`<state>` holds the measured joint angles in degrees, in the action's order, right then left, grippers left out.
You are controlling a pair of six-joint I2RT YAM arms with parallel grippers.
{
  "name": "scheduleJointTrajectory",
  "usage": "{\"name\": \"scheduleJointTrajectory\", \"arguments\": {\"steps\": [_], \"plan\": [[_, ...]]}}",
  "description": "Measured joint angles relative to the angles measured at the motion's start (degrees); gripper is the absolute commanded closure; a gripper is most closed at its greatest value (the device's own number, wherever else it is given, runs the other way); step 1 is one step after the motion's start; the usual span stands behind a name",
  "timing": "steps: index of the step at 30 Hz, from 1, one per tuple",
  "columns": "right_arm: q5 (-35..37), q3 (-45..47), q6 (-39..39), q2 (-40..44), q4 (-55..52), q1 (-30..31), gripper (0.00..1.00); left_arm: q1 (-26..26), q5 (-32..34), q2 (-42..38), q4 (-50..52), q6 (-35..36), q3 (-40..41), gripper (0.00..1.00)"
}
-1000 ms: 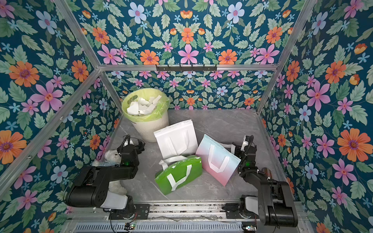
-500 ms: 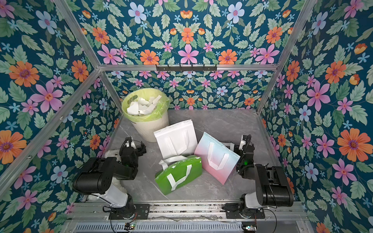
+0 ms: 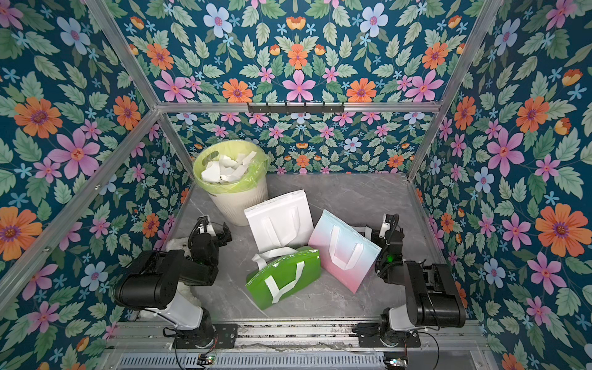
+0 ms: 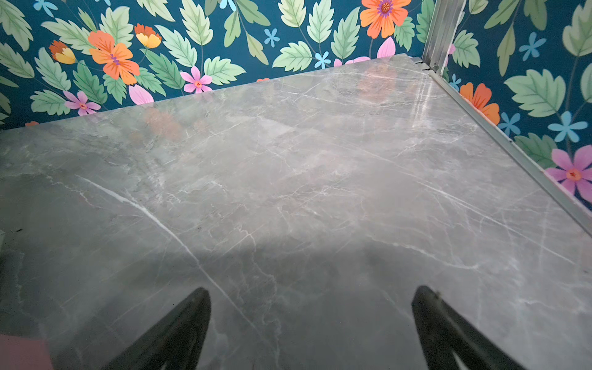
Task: Shred takeout receipts and throw away
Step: Reset both arms
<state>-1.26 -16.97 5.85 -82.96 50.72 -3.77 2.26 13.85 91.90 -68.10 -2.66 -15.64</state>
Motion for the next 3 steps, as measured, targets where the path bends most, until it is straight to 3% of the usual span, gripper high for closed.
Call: {"name": "scheduleJointTrajectory", "arguments": {"steps": [3], "plan": [[0.0, 0.0, 0.0, 0.0, 0.0, 0.0, 0.01, 0.0, 0.0, 0.0, 0.0, 0.0, 0.0, 0.0]]}}
